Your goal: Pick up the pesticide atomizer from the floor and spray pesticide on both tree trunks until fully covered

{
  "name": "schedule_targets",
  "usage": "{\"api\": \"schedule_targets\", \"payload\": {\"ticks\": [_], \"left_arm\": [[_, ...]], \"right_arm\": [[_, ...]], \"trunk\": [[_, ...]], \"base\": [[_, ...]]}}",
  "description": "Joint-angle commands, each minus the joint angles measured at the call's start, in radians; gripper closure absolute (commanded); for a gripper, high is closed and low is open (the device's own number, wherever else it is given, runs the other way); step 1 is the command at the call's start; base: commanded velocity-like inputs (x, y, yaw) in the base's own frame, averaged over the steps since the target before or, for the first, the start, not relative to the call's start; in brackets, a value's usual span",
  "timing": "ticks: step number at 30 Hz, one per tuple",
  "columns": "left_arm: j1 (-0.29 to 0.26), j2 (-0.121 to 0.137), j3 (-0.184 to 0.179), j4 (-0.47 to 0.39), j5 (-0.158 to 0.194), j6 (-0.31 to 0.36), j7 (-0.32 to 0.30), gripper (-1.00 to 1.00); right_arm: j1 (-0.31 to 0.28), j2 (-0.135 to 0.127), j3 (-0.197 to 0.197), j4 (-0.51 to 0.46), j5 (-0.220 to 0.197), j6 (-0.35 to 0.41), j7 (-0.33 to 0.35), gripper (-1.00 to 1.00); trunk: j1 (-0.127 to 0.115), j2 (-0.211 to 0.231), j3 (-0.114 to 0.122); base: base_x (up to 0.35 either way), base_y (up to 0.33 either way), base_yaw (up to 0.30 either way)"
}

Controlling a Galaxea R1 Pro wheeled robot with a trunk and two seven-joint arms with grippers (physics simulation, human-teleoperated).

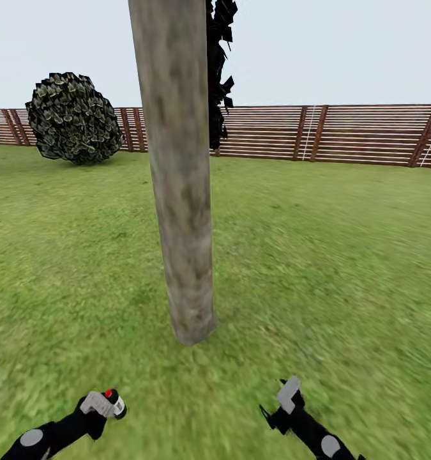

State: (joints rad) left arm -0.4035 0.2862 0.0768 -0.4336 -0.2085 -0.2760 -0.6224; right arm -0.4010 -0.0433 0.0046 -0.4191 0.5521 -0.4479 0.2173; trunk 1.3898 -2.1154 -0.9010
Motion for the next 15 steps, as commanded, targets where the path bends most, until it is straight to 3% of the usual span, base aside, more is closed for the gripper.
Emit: {"api": "schedule_targets", "payload": {"ticks": [1,2,4,5,6,9,15], "left_arm": [[-0.02,0.0,0.008,-0.003,-0.049,0.012,-0.052,1.0],[-0.048,0.0,0.008,-0.006,-0.11,0.03,-0.11,1.0],[-0.077,0.0,0.009,-0.007,-0.172,0.046,-0.162,1.0],[-0.139,-0.004,0.009,-0.007,-0.273,0.104,-0.263,1.0],[-0.162,-0.008,-0.014,-0.009,-0.351,0.151,-0.322,1.0],[-0.167,-0.016,-0.024,-0.012,-0.411,0.164,-0.343,1.0],[-0.169,-0.02,-0.025,-0.047,-0.433,0.183,-0.352,1.0]], "right_arm": [[-0.014,0.005,0.0,-0.002,0.014,0.01,0.063,-1.0],[-0.033,0.009,0.0,-0.006,0.025,0.034,0.141,-1.0],[-0.05,0.012,0.0,-0.015,0.031,0.058,0.209,-1.0],[-0.073,0.018,0.0,-0.062,0.037,0.091,0.368,-1.0],[-0.083,0.023,0.001,-0.119,0.038,0.115,0.467,-1.0],[-0.085,0.031,0.001,-0.139,0.037,0.121,0.505,-1.0],[-0.087,0.035,0.002,-0.163,0.037,0.123,0.547,-1.0]], "trunk": [[0.0,0.0,-0.001],[0.0,0.0,-0.001],[0.0,0.0,-0.001],[0.0,0.0,-0.001],[0.0,0.0,-0.001],[0.0,0.0,-0.001],[0.0,0.0,-0.001]], "base": [[0.0,0.0,0.0],[0.0,0.0,0.0],[0.0,0.0,0.0],[0.0,0.0,0.0],[0.0,0.0,0.0],[0.0,0.0,0.0],[0.0,0.0,0.0]]}}
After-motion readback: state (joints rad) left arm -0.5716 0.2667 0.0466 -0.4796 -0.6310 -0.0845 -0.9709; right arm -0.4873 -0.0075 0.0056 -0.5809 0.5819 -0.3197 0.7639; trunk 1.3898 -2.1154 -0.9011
